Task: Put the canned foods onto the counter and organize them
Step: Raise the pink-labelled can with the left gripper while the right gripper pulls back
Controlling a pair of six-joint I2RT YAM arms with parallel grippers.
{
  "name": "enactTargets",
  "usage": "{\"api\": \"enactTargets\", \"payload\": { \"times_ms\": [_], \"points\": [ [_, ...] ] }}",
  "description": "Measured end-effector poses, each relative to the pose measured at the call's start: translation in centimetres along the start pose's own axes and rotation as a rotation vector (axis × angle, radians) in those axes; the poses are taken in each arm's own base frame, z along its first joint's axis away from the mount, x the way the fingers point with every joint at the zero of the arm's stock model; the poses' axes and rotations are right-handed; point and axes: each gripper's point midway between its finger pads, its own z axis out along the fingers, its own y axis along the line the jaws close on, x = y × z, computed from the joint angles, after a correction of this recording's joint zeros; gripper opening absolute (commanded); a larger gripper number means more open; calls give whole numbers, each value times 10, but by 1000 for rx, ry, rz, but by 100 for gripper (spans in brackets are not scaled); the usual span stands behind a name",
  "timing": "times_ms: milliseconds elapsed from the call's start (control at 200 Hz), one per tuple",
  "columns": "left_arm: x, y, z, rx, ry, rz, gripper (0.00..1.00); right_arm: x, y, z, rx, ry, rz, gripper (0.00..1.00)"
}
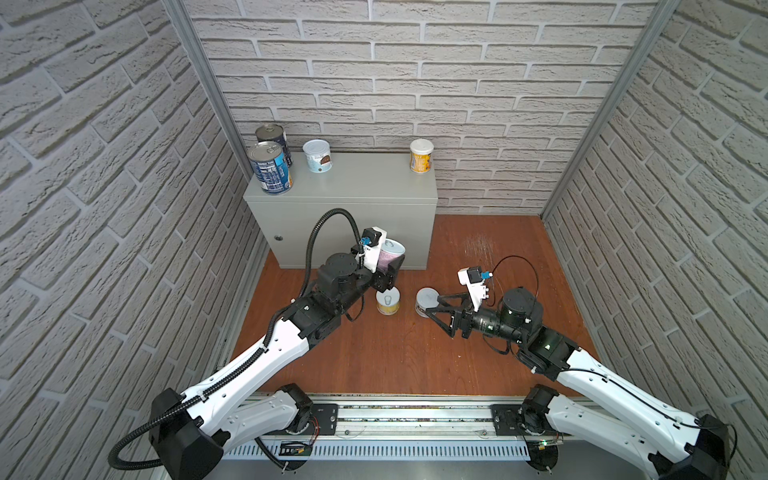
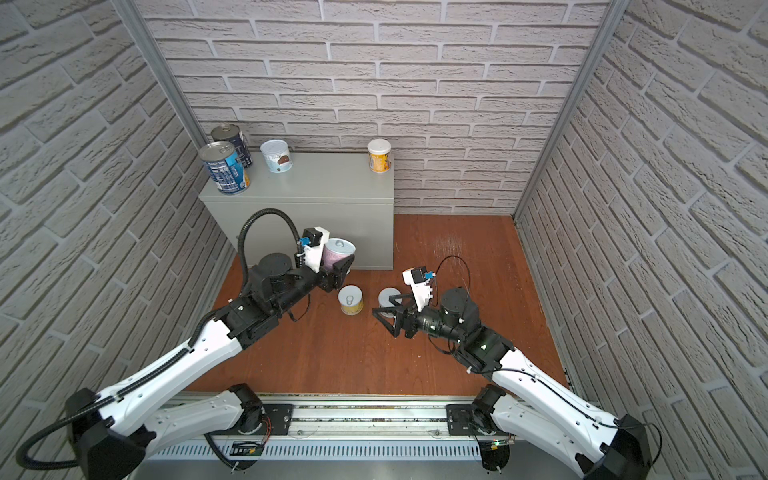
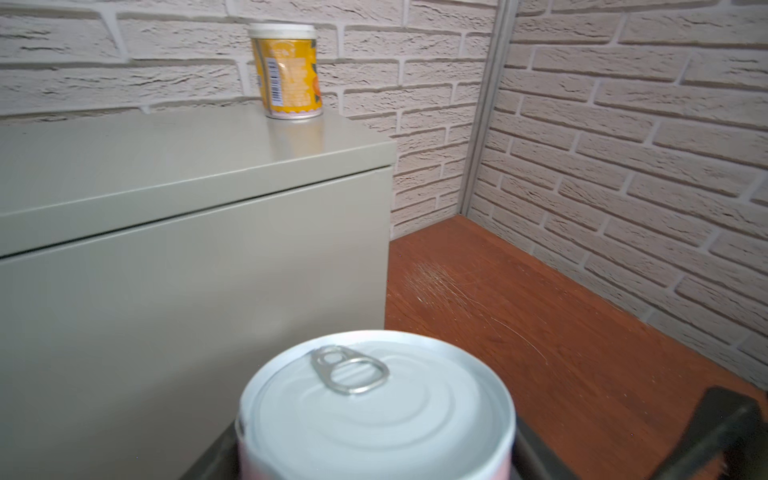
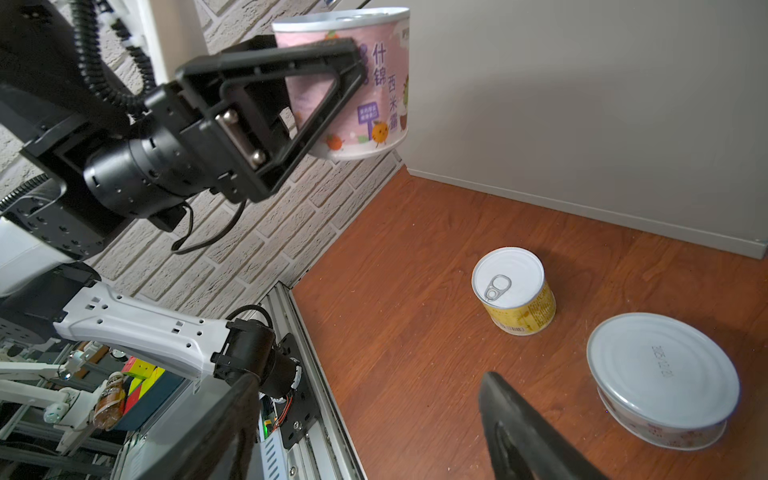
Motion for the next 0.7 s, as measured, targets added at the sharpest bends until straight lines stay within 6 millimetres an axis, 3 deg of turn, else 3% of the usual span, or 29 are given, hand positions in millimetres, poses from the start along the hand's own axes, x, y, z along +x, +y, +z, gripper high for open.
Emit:
{"api": "enactTargets", "payload": {
  "times_ms": [160, 310, 560, 700],
  "points": [
    [-18, 27, -1, -90, -10, -12, 45, 0, -3, -11, 24, -39, -43, 84],
    [-51, 44, -9, -147, -70, -16, 44, 2, -8, -21, 60, -66, -71, 84],
    [-96, 53, -12, -181, -129, 17, 44, 14, -24, -23, 117, -62, -73, 84],
    [-106, 53, -8, -183, -137, 27, 44, 19, -29, -24, 125, -59, -71, 84]
  ]
}}
